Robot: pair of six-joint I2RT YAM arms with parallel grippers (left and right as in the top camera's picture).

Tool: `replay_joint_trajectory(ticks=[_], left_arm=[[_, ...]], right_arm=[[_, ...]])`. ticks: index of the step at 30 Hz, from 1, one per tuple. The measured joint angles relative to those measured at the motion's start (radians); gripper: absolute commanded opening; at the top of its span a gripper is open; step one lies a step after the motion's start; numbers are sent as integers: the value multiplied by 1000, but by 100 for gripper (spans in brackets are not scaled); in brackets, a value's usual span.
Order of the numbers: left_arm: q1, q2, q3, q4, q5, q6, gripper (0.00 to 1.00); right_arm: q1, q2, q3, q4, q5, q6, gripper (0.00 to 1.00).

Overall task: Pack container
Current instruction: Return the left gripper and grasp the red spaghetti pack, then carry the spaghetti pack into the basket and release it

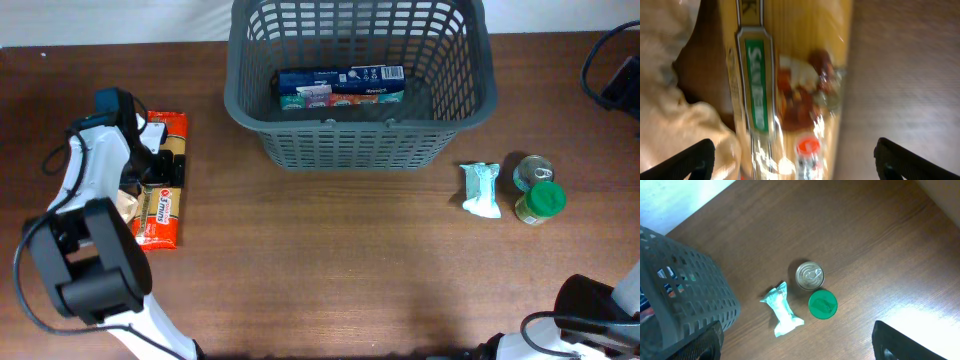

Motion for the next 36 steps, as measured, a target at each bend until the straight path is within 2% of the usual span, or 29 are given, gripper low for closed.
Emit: replay_joint_trajectory(ticks=[8, 11, 12, 15, 22, 27, 30, 36], left_arm=[[0, 93, -3, 88, -19, 30, 91], [0, 107, -3, 103, -19, 34, 69], [0, 107, -3, 104, -22, 40, 57], [0, 107, -2, 104, -25, 41, 2], [-6, 94, 56, 41, -39, 37, 2], [-25, 140, 209, -135, -34, 37, 2], [-54, 156, 417, -237, -33, 37, 2], [-130, 146, 886, -259, -28, 67, 2]], right_arm=[[0, 0, 0, -2, 0, 0, 89], [0, 0, 0, -3, -2, 0, 89], [0, 0, 0, -4, -3, 0, 89], [0, 0, 0, -4, -3, 0, 89], [0, 0, 0, -6, -4, 0, 89], [0, 0, 0, -9, -4, 1, 89], [0, 0, 0, -10, -4, 0, 89], [0, 0, -1, -11, -4, 0, 89]])
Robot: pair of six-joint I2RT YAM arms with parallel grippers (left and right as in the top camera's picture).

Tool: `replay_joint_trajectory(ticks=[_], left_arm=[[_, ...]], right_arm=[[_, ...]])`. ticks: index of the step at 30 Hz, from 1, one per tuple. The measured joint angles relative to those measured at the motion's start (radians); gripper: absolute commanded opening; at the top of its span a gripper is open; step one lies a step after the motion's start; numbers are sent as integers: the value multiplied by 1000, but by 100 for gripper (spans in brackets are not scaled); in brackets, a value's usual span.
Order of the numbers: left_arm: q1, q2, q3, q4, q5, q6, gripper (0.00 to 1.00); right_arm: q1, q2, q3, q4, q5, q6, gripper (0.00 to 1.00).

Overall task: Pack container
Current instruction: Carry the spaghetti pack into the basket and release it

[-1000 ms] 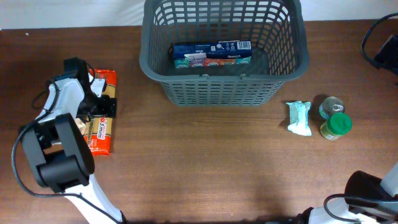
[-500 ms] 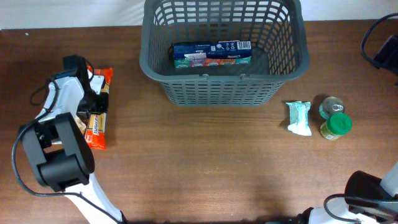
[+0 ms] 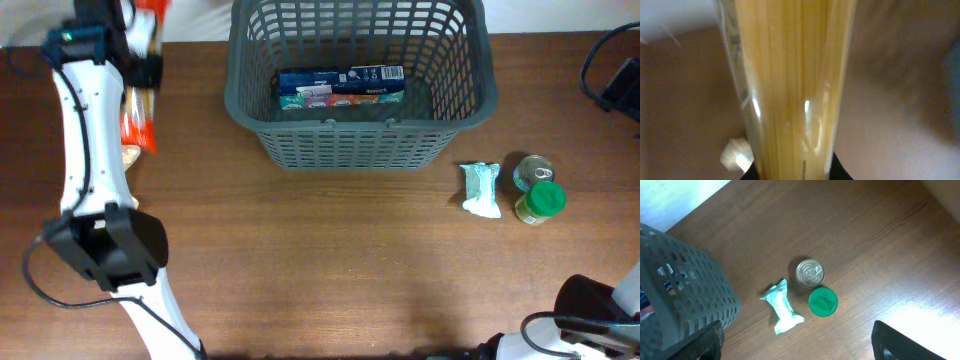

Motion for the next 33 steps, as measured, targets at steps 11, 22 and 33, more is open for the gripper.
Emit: replay_joint_trajectory(ticks=[11, 22, 33], left_arm=[[-347, -69, 350, 95, 124, 564, 2], [-657, 82, 304, 89, 31, 882, 1], [-647, 390, 261, 20, -43, 779, 2]], right_arm=[[0, 0, 0, 0, 0, 0, 89], [0, 0, -1, -2, 0, 0, 88], [0, 0, -1, -7, 0, 0, 88]])
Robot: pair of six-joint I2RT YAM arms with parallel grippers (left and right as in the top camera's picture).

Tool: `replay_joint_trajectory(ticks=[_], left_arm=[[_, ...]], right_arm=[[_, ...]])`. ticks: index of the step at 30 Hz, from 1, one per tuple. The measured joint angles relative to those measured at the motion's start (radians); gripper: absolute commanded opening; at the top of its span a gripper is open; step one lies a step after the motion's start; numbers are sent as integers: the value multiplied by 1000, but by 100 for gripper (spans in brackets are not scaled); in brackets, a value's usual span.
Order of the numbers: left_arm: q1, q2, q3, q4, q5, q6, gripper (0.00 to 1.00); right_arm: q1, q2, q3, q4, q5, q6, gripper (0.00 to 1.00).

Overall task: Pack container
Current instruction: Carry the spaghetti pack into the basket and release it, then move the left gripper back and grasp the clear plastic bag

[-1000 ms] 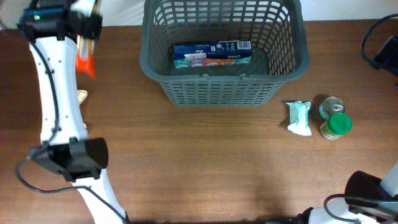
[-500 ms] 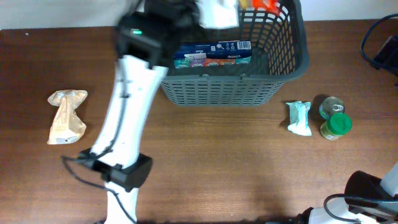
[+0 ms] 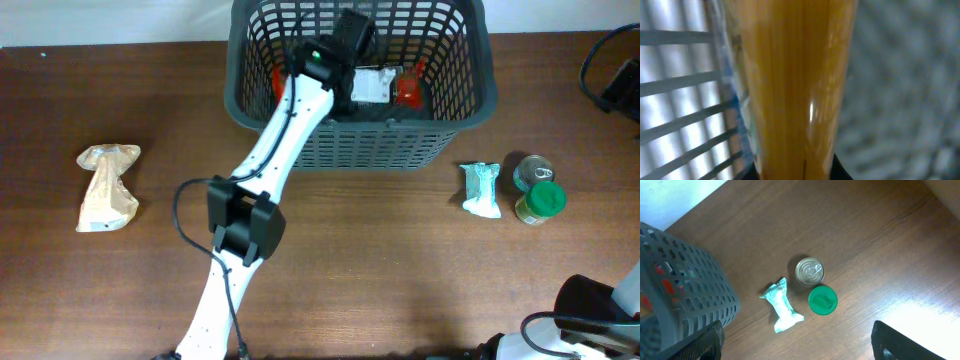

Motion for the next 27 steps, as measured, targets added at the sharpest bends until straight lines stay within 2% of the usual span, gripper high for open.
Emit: replay_joint_trajectory(ticks=[10, 11, 12, 13, 14, 22, 27], left_arm=[[-4, 20, 0, -7, 42, -113, 2], [-4, 20, 0, -3, 43, -117, 5], [-4, 20, 0, 0, 43, -122, 30], [-4, 20, 0, 0, 45, -127, 71], [-4, 20, 0, -1, 45, -137, 100], [-4, -6, 8, 16, 46, -254, 99], [6, -154, 7, 17, 47, -310, 99]], right_arm=[[0, 0, 0, 3, -2, 1, 89], [0, 0, 0, 4, -3, 0, 88], [0, 0, 0, 3, -3, 0, 88], [0, 0, 0, 3, -3, 0, 89], [0, 0, 0, 3, -3, 0, 88], [0, 0, 0, 3, -3, 0, 88], [0, 0, 0, 3, -3, 0, 89]])
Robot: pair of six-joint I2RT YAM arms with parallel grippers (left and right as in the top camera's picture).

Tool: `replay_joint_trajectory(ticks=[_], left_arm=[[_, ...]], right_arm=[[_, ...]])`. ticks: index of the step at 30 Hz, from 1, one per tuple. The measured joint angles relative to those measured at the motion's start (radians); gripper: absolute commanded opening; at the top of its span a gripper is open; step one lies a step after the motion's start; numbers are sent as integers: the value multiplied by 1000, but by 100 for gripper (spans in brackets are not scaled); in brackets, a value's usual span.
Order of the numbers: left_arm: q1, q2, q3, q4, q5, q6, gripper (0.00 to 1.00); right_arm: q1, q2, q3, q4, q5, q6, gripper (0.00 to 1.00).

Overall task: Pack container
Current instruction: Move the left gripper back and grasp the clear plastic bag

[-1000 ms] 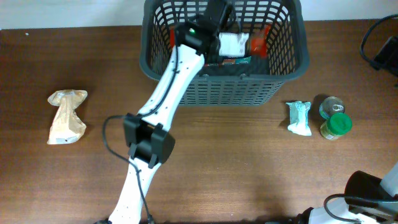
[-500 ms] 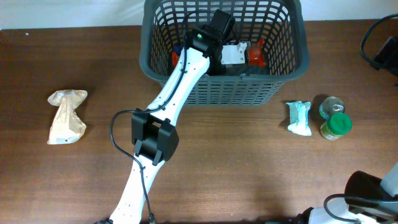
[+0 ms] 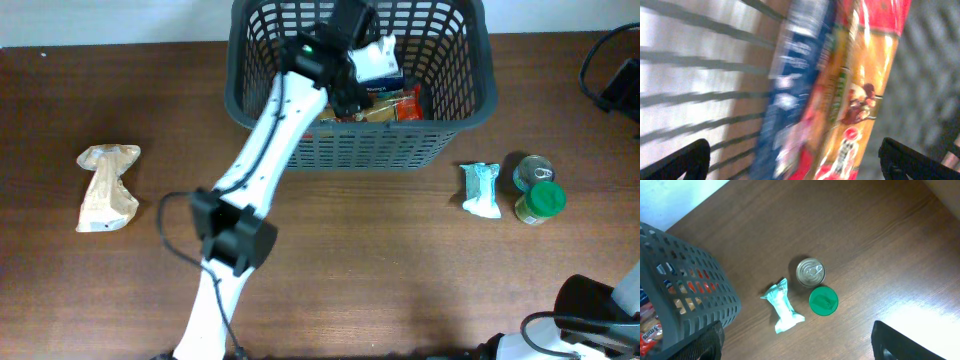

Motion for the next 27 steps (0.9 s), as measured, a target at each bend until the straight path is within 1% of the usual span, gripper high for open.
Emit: replay_joint_trajectory(ticks=[3, 5, 8, 9, 10, 12, 15, 17, 18, 21, 24, 26, 27], left_arm=[[40, -169, 0, -17, 4, -39, 99], [104, -303, 5, -59, 8, -67, 99], [274, -472, 30, -103, 7, -133, 100], [372, -525, 32, -120, 6, -167, 100], [417, -545, 32, -130, 0, -185, 100], [559, -586, -5, -151, -1, -233, 100], [699, -599, -119, -177, 6, -286, 100], [777, -584, -250, -185, 29, -311, 100], [813, -565, -335, -185, 39, -320, 98], [888, -483, -571, -165, 57, -343, 97], [931, -422, -760, -99, 66, -351, 97], [951, -401, -845, -56, 71, -350, 97], [959, -397, -876, -35, 71, -346, 95]], right_arm=[[0, 0, 0, 0, 0, 0, 89], [0, 0, 0, 0, 0, 0, 89], [0, 0, 0, 0, 0, 0, 89], [0, 0, 0, 0, 0, 0, 89], [0, 0, 0, 0, 0, 0, 89], [0, 0, 0, 0, -1, 0, 89], [0, 0, 0, 0, 0, 0, 89], [0, 0, 0, 0, 0, 0, 89], [0, 0, 0, 2, 0, 0, 89], [0, 0, 0, 7, 0, 0, 89], [0, 0, 0, 8, 0, 0, 89], [0, 0, 0, 8, 0, 0, 89], [0, 0, 0, 8, 0, 0, 89]])
